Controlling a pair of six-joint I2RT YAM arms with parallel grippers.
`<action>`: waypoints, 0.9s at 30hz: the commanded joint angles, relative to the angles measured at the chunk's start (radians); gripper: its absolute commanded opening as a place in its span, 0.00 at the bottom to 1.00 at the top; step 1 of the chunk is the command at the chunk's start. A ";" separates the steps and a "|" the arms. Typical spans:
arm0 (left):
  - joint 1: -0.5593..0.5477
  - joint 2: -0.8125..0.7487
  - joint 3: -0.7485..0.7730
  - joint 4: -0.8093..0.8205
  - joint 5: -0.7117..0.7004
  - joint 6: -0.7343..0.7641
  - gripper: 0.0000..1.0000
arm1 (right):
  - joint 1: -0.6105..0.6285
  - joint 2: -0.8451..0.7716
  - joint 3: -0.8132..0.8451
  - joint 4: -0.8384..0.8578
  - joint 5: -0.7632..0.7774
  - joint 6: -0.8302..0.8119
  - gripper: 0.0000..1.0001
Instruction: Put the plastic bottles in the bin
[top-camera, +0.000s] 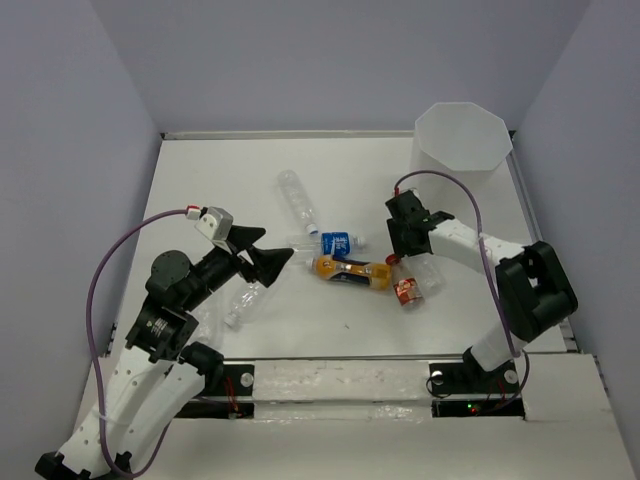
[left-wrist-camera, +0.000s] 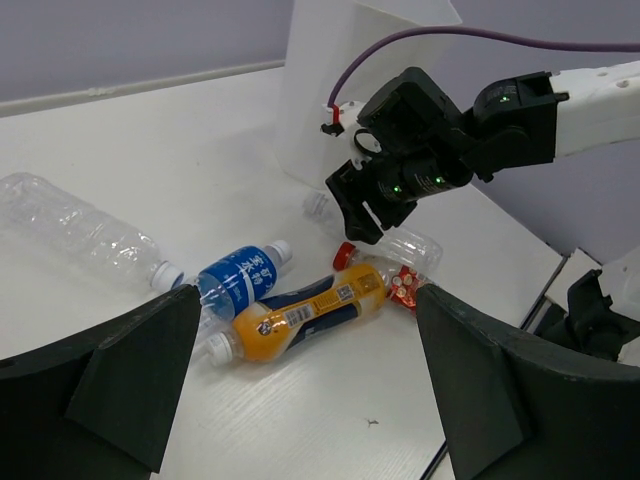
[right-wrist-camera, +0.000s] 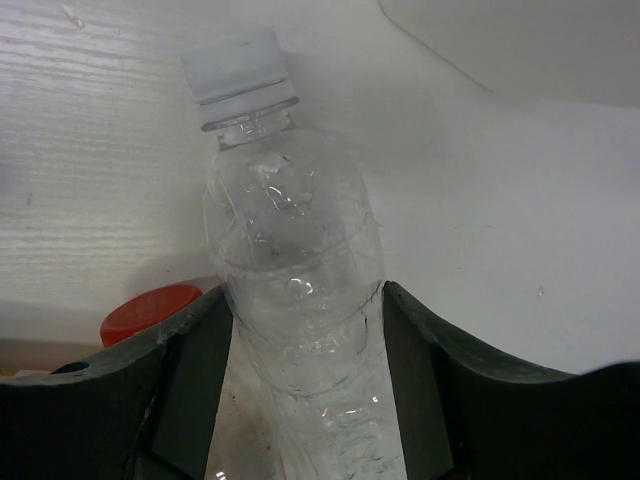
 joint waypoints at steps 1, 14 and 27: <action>0.002 -0.006 0.044 0.028 0.023 0.012 0.99 | 0.043 -0.010 0.016 0.017 0.076 -0.003 0.26; 0.008 -0.001 0.042 0.036 0.013 -0.001 0.99 | 0.237 -0.382 0.190 -0.032 0.212 -0.090 0.16; 0.014 0.014 0.040 0.042 0.017 -0.005 0.99 | 0.199 -0.328 0.516 0.686 0.302 -0.497 0.11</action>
